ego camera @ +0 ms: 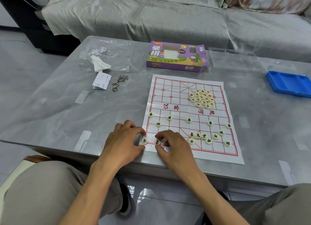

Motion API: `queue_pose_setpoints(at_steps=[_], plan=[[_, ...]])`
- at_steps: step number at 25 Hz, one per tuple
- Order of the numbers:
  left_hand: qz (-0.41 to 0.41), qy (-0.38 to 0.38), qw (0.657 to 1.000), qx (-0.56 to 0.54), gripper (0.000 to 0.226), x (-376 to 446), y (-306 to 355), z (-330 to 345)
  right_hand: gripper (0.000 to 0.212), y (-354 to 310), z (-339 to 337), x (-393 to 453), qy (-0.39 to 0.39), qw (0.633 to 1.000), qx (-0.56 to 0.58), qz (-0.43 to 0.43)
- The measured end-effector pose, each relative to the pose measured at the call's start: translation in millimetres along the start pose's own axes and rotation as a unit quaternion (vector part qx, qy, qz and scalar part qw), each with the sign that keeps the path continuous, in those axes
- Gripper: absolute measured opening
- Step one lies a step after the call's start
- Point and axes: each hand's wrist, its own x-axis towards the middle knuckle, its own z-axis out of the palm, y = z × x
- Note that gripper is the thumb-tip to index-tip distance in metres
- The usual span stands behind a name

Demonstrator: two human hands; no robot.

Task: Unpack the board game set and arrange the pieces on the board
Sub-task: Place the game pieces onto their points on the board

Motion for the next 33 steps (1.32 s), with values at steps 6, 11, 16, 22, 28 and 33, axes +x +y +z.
queue_pose_setpoints(at_steps=[6,11,16,22,28,33], plan=[[0.000,-0.001,1.000,-0.002,0.043,-1,0,-1,0.019,0,-3,-3,0.013,1.000,0.016,-0.007],[0.004,-0.004,1.000,-0.005,0.042,-1,0,-2,0.019,20,-26,-11,0.044,0.999,0.017,0.027],[0.002,-0.002,1.000,-0.009,0.041,-1,1,-2,0.018,22,-24,-14,0.032,0.999,-0.008,0.019],[0.004,0.001,1.000,-0.015,0.040,-2,-1,-2,0.030,22,-23,-13,0.029,0.999,-0.017,0.017],[0.002,-0.001,1.000,-0.012,0.042,-2,1,-3,0.028,24,-22,-13,0.026,0.999,-0.020,0.018],[0.002,0.000,1.000,-0.009,0.042,-2,2,-3,0.028,22,-23,-12,0.012,1.000,-0.022,0.012]])
